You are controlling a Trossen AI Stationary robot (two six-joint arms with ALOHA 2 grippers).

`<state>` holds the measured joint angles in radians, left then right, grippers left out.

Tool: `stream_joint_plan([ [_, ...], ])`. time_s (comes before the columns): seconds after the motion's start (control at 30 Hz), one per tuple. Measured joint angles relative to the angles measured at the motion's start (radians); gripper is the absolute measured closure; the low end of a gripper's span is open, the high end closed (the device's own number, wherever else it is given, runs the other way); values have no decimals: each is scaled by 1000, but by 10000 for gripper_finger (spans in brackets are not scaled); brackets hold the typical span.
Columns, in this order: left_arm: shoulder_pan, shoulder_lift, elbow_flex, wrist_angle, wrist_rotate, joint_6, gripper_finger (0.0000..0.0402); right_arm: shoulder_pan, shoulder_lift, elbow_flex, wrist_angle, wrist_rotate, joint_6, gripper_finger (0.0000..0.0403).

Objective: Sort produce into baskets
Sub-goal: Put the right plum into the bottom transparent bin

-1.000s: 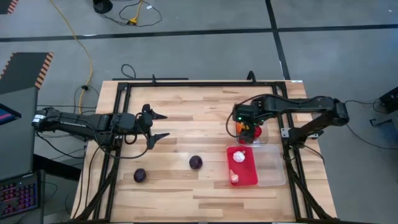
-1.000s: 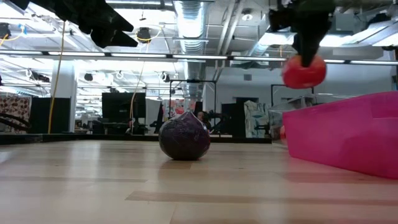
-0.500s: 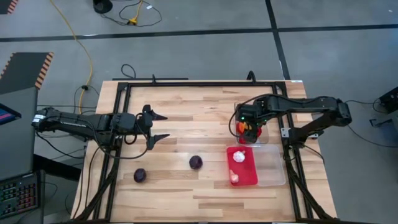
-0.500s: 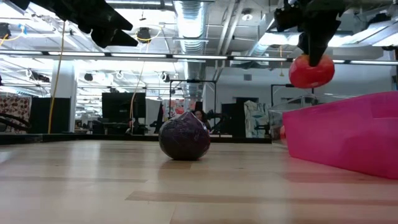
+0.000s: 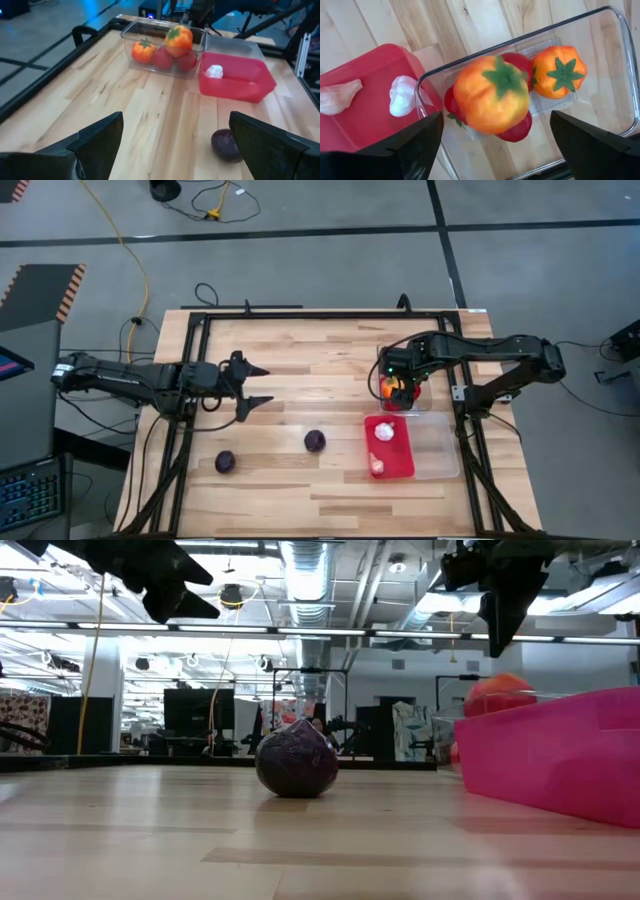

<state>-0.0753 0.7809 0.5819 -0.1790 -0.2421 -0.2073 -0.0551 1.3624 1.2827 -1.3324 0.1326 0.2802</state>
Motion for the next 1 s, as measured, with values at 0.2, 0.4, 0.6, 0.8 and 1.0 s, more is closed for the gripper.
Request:
stream_joint_plan([
  [0.2,0,95,1,98,2,-40,51,0,0,0,1,0,0,16],
  [0.4,-9,252,1,272,88,-41,51,0,0,1,1,0,0,16],
  [0.6,-51,412,51,330,103,-34,51,0,0,1,0,0,0,16],
  [0.8,-84,570,150,332,104,-2,51,0,-3,20,-36,0,0,17],
  [1.0,-109,708,229,325,104,4,51,6,-10,58,-54,4,0,17],
])
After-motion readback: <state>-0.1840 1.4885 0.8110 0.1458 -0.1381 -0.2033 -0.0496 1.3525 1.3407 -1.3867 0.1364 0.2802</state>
